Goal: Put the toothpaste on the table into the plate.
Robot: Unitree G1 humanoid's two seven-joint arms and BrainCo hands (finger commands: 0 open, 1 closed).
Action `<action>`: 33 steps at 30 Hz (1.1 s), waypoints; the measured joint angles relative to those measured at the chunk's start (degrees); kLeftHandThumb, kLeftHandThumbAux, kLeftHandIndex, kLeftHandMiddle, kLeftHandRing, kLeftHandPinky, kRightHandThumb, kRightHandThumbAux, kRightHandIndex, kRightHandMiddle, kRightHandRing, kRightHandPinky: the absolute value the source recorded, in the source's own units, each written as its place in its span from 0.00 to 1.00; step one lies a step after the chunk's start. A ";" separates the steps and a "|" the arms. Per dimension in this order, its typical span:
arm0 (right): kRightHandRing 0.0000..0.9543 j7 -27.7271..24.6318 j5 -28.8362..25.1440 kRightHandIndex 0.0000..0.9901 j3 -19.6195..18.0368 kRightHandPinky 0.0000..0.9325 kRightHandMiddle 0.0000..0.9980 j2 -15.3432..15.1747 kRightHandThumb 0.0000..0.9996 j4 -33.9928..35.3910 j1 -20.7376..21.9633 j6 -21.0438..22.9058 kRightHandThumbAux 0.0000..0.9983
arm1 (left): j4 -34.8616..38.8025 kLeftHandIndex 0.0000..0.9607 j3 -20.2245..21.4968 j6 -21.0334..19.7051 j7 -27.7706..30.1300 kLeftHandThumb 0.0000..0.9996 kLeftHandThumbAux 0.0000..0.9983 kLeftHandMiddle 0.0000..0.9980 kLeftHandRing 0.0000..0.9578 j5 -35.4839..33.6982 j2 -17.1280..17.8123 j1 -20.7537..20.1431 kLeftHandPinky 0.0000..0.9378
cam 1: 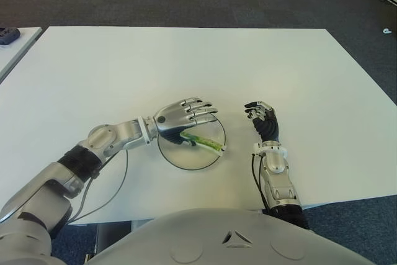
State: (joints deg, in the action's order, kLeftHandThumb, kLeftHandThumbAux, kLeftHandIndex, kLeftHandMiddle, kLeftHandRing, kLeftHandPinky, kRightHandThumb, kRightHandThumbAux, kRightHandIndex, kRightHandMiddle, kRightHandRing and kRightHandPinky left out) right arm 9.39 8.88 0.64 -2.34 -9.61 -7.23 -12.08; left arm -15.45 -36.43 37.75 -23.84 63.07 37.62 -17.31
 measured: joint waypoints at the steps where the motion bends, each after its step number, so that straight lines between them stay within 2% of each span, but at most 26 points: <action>1: 0.44 0.00 0.00 0.42 0.00 0.47 0.43 0.00 0.71 0.00 0.00 0.00 0.73 | 0.03 0.00 0.09 0.00 0.02 0.19 0.48 0.00 0.00 -0.12 0.00 0.14 0.00; 10: 0.43 0.10 0.13 0.42 0.04 0.46 0.42 -0.03 0.71 -0.01 0.05 0.00 0.73 | -0.63 0.00 2.18 0.46 0.04 0.22 0.49 0.00 0.00 -3.70 -0.42 0.62 0.00; 18: 0.44 0.07 0.09 0.42 0.03 0.47 0.42 -0.19 0.71 -0.39 0.10 -0.02 0.73 | -5.53 0.00 5.26 2.03 2.29 0.19 0.49 0.00 0.00 -10.00 -1.42 -1.83 0.01; 22: 0.44 -0.06 -0.02 0.42 0.03 0.47 0.42 -0.19 0.71 -0.81 0.18 -0.17 0.73 | -8.51 0.00 8.88 1.81 4.84 0.17 0.55 0.01 0.02 -16.45 -2.29 -2.92 0.10; 24: 0.44 -0.11 -0.05 0.42 0.02 0.47 0.42 -0.20 0.71 -0.95 0.21 -0.23 0.73 | -9.36 0.09 10.99 0.93 6.91 0.22 0.66 0.06 0.07 -20.53 -2.92 -3.13 0.16; 27: 0.44 -0.23 -0.09 0.42 -0.01 0.46 0.43 -0.21 0.71 -1.05 0.21 -0.40 0.73 | -9.56 0.17 14.51 -1.47 10.81 0.28 0.74 0.11 0.11 -27.62 -4.37 -3.10 0.20; 29: 0.44 -0.31 -0.09 0.42 0.00 0.46 0.42 -0.22 0.71 -1.06 0.22 -0.47 0.73 | -9.68 0.26 17.06 -2.95 13.07 0.34 0.83 0.19 0.18 -32.71 -5.72 -2.90 0.25; 33: 0.44 -0.46 -0.07 0.42 0.03 0.46 0.42 -0.24 0.71 -1.05 0.24 -0.47 0.73 | -10.22 0.34 21.58 -4.63 16.28 0.35 0.92 0.29 0.26 -40.90 -7.83 -1.76 0.31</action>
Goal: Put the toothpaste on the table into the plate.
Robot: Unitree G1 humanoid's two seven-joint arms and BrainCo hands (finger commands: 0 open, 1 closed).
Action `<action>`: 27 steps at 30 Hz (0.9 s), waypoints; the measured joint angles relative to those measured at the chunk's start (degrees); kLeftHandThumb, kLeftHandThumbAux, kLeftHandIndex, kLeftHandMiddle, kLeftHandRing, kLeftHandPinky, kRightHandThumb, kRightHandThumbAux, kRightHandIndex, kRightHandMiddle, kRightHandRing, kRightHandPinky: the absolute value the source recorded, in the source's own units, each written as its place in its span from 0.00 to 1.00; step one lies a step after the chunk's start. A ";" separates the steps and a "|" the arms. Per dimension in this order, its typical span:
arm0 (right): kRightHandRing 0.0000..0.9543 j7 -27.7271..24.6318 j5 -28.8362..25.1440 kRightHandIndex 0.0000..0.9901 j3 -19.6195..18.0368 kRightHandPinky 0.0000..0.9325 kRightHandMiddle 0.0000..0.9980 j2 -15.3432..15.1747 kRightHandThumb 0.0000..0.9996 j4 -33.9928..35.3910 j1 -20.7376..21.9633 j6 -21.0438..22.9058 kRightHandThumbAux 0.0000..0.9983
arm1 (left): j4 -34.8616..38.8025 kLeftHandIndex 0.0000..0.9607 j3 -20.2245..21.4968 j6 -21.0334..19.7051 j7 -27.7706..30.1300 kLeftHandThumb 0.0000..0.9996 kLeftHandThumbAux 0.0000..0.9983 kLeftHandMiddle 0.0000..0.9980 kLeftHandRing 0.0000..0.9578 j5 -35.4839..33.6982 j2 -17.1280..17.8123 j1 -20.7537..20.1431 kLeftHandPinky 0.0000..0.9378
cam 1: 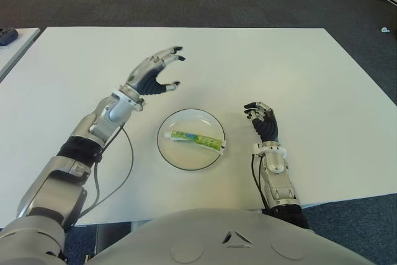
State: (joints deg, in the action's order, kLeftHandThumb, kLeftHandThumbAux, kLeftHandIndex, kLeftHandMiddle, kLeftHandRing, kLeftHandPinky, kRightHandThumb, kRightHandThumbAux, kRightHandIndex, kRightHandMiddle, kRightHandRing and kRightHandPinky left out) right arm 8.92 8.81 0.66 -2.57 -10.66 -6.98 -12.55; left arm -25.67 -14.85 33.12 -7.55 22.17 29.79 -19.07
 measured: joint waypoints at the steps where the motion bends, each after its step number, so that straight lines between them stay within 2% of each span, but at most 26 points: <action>1: 0.43 -0.01 0.01 0.42 -0.01 0.46 0.42 -0.03 0.71 0.01 -0.01 0.00 0.73 | -0.14 0.35 0.78 -0.31 0.60 0.35 0.93 0.30 0.27 -1.34 -0.26 0.31 0.32; 7: 0.43 -0.01 0.01 0.42 -0.13 0.46 0.42 -0.16 0.71 0.03 -0.01 0.00 0.73 | -0.67 0.42 5.39 -1.37 3.42 0.23 0.99 0.38 0.35 -8.43 -2.27 3.55 0.35; 8: 0.43 -0.01 0.01 0.42 -0.15 0.46 0.42 -0.16 0.71 0.04 -0.01 0.01 0.73 | -0.79 0.43 5.83 -1.40 3.48 0.40 0.89 0.39 0.36 -9.08 -2.74 4.11 0.35; 10: 0.44 0.00 0.02 0.42 -0.20 0.47 0.42 -0.15 0.71 0.23 -0.03 0.01 0.73 | -1.47 0.43 7.03 -1.41 3.56 0.55 0.81 0.40 0.37 -10.24 -4.04 5.36 0.34; 11: 0.44 0.00 0.01 0.42 -0.22 0.47 0.42 -0.16 0.71 0.34 -0.03 0.01 0.73 | -1.80 0.44 7.35 -1.42 3.56 0.60 0.78 0.41 0.37 -10.58 -4.55 5.84 0.34; 13: 0.44 -0.01 0.01 0.42 -0.22 0.47 0.43 -0.14 0.71 0.59 -0.02 0.01 0.73 | -2.67 0.44 7.95 -1.40 3.56 0.65 0.75 0.41 0.38 -11.13 -5.60 6.75 0.34; 19: 0.45 -0.02 -0.06 0.42 -0.44 0.48 0.43 -0.08 0.71 1.06 0.00 0.01 0.73 | -6.74 0.44 10.45 -1.43 3.52 0.70 0.73 0.43 0.40 -13.28 -9.32 7.98 0.35; 27: 0.45 -0.03 -0.71 0.42 -1.29 0.48 0.42 0.01 0.70 0.59 0.03 -1.45 0.74 | -8.87 0.43 13.42 -1.38 2.01 0.69 0.73 0.42 0.42 -14.49 -13.74 9.64 0.43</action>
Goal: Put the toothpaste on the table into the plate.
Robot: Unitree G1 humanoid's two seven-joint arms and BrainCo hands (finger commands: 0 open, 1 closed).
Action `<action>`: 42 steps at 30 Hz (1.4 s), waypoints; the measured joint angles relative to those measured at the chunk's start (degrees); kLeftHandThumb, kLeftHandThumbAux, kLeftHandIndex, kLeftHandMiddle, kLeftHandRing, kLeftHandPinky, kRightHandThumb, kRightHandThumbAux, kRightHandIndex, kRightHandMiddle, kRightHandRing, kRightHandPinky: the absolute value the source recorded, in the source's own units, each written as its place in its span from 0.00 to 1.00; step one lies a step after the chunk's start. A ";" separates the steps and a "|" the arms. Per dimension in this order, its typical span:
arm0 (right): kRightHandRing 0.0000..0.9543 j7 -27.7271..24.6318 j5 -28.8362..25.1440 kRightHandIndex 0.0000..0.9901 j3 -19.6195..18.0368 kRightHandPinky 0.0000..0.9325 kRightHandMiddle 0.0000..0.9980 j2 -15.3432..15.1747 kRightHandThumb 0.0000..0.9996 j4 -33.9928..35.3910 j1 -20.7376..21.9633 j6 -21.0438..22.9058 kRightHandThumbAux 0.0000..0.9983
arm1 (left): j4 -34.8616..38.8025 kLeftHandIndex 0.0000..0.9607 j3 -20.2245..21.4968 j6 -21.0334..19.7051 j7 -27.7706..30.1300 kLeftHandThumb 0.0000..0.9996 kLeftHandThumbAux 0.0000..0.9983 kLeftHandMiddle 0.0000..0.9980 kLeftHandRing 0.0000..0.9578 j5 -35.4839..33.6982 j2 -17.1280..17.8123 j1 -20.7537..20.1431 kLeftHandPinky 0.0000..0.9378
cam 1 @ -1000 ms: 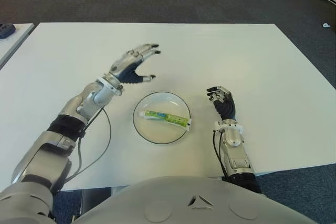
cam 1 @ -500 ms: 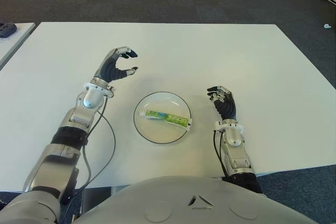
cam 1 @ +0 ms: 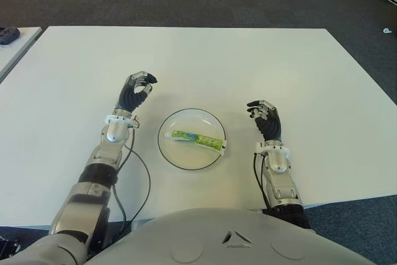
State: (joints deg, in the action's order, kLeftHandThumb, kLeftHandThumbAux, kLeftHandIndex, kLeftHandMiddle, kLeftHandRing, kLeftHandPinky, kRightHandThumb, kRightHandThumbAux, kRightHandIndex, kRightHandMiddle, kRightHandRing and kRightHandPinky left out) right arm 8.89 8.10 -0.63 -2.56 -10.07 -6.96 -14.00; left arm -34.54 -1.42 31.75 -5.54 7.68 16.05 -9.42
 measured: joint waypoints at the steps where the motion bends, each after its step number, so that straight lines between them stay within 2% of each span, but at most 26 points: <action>1: 0.44 -0.02 -0.16 0.42 -0.11 0.47 0.42 0.06 0.70 -0.18 0.04 -0.47 0.74 | -0.25 0.43 0.27 0.05 -0.34 0.69 0.73 0.42 0.42 -0.01 -0.52 0.17 0.44; 8: 0.39 -0.73 -1.38 0.43 -0.63 0.42 0.38 0.26 0.70 -1.95 0.24 -3.71 0.73 | -1.74 0.43 0.74 1.10 -2.66 0.69 0.73 0.42 0.45 0.29 -3.46 2.13 0.47; 17: 0.36 -1.60 -1.66 0.43 -0.93 0.41 0.36 0.20 0.70 -3.62 0.71 -5.67 0.73 | -1.49 0.43 0.73 2.08 -5.10 0.69 0.73 0.44 0.47 0.79 -7.42 5.13 0.48; 26: 0.37 -2.39 -1.71 0.44 -1.01 0.42 0.37 0.15 0.70 -4.23 1.14 -5.85 0.73 | -1.86 0.44 0.96 3.85 -6.07 0.69 0.73 0.45 0.48 1.05 -8.53 6.68 0.50; 42: 0.36 -3.37 -1.82 0.44 -1.27 0.40 0.37 0.21 0.70 -5.59 2.75 -5.92 0.73 | -4.16 0.44 2.60 5.20 -6.09 0.69 0.72 0.49 0.51 -0.15 -10.12 6.54 0.50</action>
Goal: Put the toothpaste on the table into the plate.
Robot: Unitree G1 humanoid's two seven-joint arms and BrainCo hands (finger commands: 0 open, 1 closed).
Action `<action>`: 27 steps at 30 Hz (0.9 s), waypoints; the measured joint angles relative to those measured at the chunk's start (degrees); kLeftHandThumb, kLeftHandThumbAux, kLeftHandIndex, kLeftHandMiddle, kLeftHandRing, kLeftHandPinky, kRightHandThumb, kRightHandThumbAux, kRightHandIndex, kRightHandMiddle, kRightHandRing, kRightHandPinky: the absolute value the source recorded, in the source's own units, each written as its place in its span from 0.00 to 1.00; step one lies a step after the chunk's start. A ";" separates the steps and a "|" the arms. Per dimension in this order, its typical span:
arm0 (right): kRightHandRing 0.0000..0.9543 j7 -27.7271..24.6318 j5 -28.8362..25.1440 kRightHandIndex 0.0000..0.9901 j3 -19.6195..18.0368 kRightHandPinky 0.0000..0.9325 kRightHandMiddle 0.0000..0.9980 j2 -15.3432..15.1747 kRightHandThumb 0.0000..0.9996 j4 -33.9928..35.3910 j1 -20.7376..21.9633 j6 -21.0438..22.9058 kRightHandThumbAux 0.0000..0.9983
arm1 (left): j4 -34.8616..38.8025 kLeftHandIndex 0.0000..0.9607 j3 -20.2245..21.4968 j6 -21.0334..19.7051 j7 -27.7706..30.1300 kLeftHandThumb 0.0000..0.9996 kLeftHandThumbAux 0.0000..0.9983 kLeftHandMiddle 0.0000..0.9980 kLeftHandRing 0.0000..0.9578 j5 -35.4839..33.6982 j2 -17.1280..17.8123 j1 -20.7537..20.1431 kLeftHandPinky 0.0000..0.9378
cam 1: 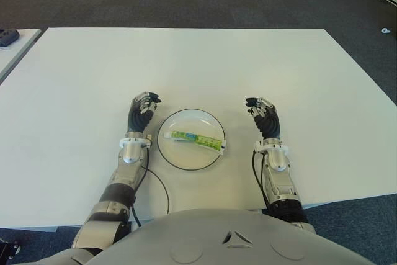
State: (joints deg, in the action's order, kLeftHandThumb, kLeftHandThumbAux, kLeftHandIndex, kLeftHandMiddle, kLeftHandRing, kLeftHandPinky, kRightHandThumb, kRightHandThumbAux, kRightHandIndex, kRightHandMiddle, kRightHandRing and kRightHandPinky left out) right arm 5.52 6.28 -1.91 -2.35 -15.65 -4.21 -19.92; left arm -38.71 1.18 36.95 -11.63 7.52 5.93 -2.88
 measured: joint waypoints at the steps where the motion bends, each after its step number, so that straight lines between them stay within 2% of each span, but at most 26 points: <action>1: 0.36 -0.03 0.00 0.44 -0.03 0.41 0.37 0.00 0.70 -0.08 0.07 0.00 0.73 | -0.02 0.44 0.07 0.09 0.00 0.69 0.72 0.49 0.51 -0.06 -0.11 -0.05 0.50; 15: 0.36 -0.12 0.21 0.43 -0.05 0.41 0.36 -0.12 0.70 -0.07 1.05 0.54 0.73 | -0.68 0.44 1.21 0.17 0.00 0.70 0.72 0.51 0.53 -0.44 -0.71 -0.57 0.52; 27: 0.37 -1.58 -0.69 0.42 -0.35 0.41 0.35 -0.02 0.70 -2.31 2.49 6.27 0.74 | -0.96 0.44 2.31 0.40 0.00 0.70 0.72 0.50 0.52 -0.41 -0.69 -0.71 0.51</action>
State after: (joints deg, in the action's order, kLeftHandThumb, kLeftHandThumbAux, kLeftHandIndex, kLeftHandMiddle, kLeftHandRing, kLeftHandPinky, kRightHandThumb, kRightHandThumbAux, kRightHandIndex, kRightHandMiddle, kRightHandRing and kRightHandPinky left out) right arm 3.94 5.59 -2.26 -2.38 -17.97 -1.72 -13.65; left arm -39.67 3.48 37.35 -11.63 7.11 5.24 -3.60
